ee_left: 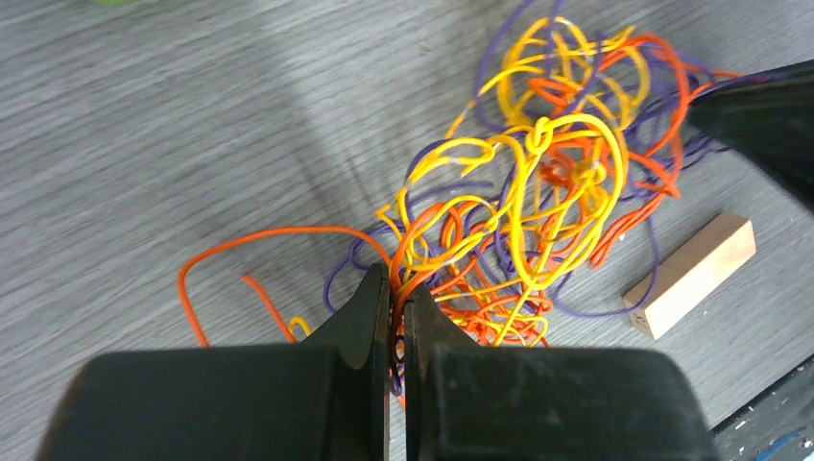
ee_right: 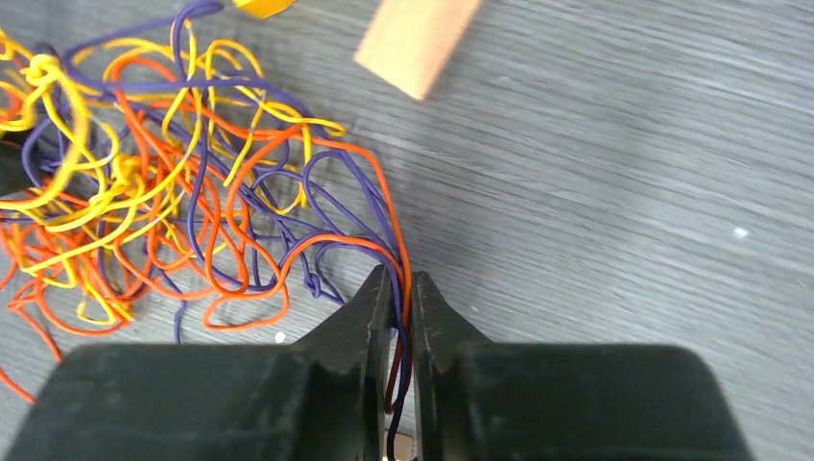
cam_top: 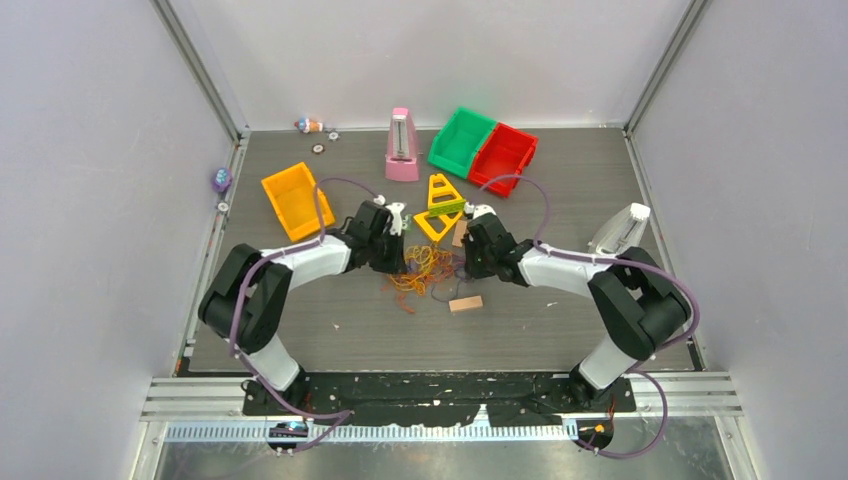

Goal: Untangle the cables
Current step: Untie the cable.

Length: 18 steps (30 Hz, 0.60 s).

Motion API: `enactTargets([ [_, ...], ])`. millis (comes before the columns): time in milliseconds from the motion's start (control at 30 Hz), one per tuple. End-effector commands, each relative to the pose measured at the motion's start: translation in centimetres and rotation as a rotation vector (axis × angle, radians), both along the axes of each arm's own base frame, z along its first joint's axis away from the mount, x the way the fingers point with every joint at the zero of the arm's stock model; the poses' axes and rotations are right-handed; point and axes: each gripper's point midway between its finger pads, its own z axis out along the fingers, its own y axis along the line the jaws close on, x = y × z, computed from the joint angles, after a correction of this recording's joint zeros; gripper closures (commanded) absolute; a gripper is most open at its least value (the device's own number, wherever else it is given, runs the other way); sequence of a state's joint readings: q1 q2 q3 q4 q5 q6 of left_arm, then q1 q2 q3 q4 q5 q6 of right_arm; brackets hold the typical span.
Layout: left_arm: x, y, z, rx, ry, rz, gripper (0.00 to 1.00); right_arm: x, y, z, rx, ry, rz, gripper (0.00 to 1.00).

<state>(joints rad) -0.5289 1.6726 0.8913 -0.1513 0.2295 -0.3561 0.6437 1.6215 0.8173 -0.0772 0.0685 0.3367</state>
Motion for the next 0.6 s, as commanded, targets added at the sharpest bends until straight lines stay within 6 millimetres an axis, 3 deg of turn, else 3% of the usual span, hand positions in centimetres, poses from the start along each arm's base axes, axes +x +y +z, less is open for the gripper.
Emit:
enactTargets([
  [0, 2.4, 2.9, 2.9, 0.01, -0.126, 0.141, 1.0, 2.3, -4.8, 3.0, -0.057, -0.142, -0.24, 0.92],
  [233, 2.5, 10.5, 4.9, 0.068, -0.3, 0.469, 1.0, 1.8, -13.3, 5.6, -0.008, -0.24, -0.545, 0.95],
  [333, 2.2, 13.3, 5.4, 0.118, -0.352, 0.607, 1.0, 1.0, -14.9, 6.8, 0.007, -0.293, -0.606, 0.95],
  [400, 2.0, 12.8, 5.6, 0.083, -0.367, 0.588, 1.0, 0.9, -15.1, 7.4, 0.025, -0.314, -0.601, 0.95],
  [500, 2.3, 9.5, 6.7, -0.038, -0.382, 0.436, 1.0, 0.9, -12.9, 7.9, 0.088, -0.3, -0.479, 0.95],
  [567, 2.3, 8.4, 6.6, -0.055, -0.359, 0.374, 1.0, 0.9, -11.8, 8.3, 0.119, -0.295, -0.423, 0.95],
])
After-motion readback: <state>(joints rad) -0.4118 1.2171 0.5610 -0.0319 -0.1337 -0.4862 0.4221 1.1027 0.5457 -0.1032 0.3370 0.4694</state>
